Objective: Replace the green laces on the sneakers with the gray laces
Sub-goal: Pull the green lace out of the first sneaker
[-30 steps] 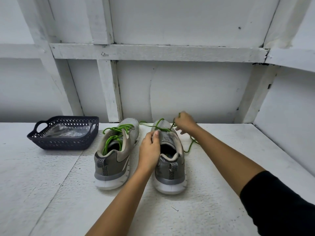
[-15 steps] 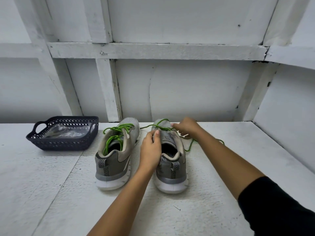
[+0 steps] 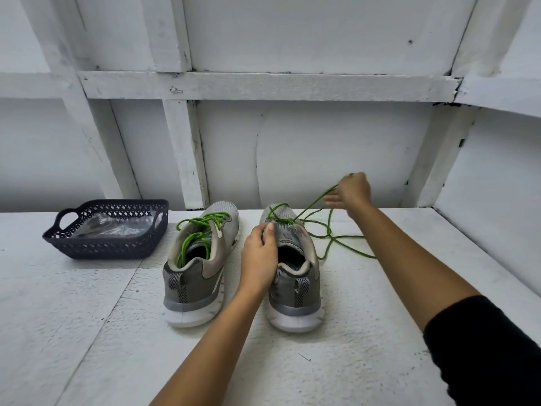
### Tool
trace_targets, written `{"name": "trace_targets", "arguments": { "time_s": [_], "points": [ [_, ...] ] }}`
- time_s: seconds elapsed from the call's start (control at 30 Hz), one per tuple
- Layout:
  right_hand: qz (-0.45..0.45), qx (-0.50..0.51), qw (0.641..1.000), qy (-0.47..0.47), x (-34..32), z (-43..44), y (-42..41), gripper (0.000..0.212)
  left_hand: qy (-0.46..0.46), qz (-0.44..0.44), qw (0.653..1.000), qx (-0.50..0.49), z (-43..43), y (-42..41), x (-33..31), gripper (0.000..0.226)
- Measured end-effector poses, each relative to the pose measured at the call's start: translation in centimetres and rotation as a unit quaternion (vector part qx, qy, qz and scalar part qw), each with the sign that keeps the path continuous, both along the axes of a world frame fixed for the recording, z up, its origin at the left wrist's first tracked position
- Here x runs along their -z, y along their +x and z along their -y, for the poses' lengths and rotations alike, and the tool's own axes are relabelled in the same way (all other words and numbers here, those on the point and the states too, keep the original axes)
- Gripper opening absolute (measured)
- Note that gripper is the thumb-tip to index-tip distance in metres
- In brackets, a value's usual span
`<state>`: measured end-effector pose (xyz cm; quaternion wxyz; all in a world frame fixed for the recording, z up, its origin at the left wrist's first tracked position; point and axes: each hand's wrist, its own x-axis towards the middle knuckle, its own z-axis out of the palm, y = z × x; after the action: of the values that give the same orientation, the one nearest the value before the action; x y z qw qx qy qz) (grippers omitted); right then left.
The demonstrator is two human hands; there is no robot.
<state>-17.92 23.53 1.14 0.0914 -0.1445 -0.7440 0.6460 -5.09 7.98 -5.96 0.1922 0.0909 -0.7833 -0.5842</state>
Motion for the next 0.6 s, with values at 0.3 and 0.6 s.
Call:
{"name": "trace_targets", "arguments": {
  "time_s": [0.3,0.6],
  "points": [
    [0.087,-0.199,0.961,0.169,4.2,3.8,2.3,0.027,0.02,-0.004,1.0,0.001,-0.1,-0.3,0.3,0.032],
    [0.072,-0.129,0.988,0.046,2.4,3.9,2.3,0.039,0.005,-0.002,1.0,0.0,0.0,-0.3,0.2,0.034]
  ]
}}
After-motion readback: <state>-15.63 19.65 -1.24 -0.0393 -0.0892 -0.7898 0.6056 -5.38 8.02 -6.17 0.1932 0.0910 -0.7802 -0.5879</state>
